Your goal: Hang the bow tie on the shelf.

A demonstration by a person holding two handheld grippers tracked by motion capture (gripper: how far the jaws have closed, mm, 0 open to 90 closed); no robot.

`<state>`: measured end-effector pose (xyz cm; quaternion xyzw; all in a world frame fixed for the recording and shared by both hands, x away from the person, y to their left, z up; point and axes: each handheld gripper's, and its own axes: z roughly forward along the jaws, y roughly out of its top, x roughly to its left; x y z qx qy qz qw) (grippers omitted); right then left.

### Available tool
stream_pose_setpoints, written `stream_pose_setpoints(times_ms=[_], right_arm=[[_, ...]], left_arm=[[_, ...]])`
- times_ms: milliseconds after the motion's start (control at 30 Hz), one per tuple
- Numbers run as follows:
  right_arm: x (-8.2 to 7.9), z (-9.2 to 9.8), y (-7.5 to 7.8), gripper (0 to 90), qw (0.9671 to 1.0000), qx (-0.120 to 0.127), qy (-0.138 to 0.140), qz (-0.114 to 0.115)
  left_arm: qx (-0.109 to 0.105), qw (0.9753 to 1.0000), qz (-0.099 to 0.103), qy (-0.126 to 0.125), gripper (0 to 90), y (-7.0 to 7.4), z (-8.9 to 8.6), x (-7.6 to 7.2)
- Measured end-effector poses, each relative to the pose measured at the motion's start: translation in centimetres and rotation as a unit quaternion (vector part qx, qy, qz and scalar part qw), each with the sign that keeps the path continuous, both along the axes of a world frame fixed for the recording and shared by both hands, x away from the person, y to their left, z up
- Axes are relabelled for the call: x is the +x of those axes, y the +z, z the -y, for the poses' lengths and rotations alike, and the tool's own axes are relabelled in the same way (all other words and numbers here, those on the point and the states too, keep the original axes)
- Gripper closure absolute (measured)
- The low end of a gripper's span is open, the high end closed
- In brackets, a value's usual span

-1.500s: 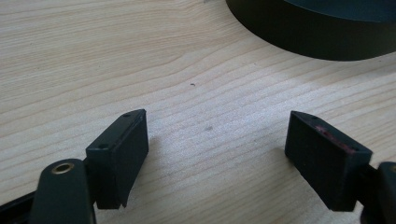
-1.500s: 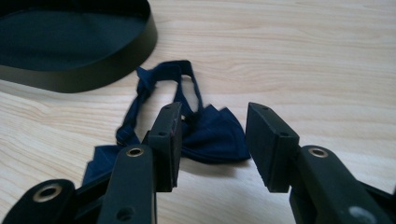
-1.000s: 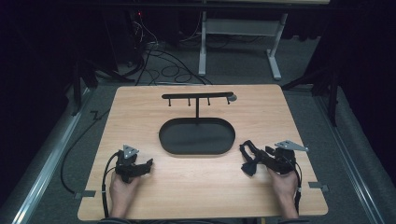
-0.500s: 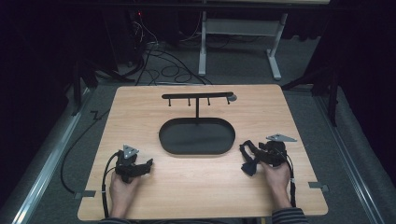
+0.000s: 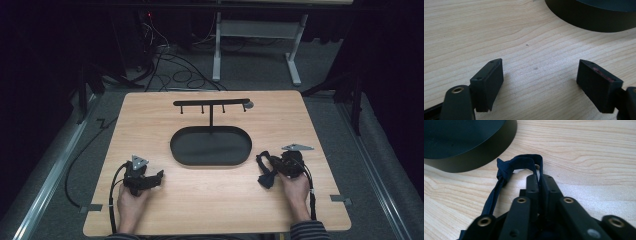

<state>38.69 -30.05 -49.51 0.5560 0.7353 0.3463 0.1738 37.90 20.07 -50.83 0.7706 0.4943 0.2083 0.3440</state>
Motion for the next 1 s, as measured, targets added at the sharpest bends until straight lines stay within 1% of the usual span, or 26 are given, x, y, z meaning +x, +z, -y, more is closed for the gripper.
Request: stream_pose_setpoints(times_ms=[33,100,267,400,467,500,567,633,667,733,867,900,1000], right_arm=[[-0.1,0.0,0.1,89.7,1.0,0.002,0.002,0.001],[-0.2,0.0,0.2,90.0,1.0,0.001,0.002,0.003],[-0.6,0.2,0.9,90.0,0.9998,0.004,0.007,0.02],[-1.3,0.3,2.0,90.0,0.9989,0.003,0.014,0.045],[-1.5,0.3,2.3,90.0,0.9987,0.006,0.012,0.049],[-1.8,0.3,2.8,90.0,0.9983,0.009,0.015,0.056],[-1.9,0.3,3.0,90.0,0.9981,0.007,0.016,0.059],[-2.0,0.0,3.6,90.0,0.9976,-0.001,0.021,0.065],[-2.0,0.0,3.6,90.0,0.9976,-0.001,0.021,0.065],[-2.1,-0.2,4.1,90.0,0.9974,-0.005,0.024,0.068],[-2.4,-0.6,5.3,90.0,0.9954,-0.007,0.033,0.09],[-2.6,-0.8,5.6,90.0,0.995,-0.003,0.035,0.094],[-2.6,-1.1,5.9,90.0,0.9948,-0.006,0.038,0.095]], left_arm=[[0.0,1.0,0.0,0.0,22.0,0.0,0.0,0.0],[0.0,1.0,0.0,0.0,22.0,0.0,0.0,0.0],[0.0,1.0,0.0,0.0,22.0,0.0,0.0,0.0],[0.0,1.0,0.0,0.0,22.1,0.0,0.0,0.0],[0.001,1.0,0.0,0.0,22.1,0.0,0.0,0.0],[0.001,1.0,0.0,0.0,22.1,0.0,0.0,0.0],[0.0,1.0,0.0,0.0,22.1,0.0,0.0,0.0],[0.0,1.0,0.0,0.0,22.1,0.0,0.0,0.0],[0.0,1.0,0.0,0.0,22.1,0.0,0.0,0.0],[0.001,1.0,0.0,0.0,22.0,0.0,0.0,0.0],[0.0,1.0,0.0,0.0,22.0,0.0,0.0,0.0],[0.0,1.0,0.0,0.0,22.1,0.0,0.0,0.0],[-0.001,1.0,0.001,0.001,22.1,0.0,0.0,0.0]])
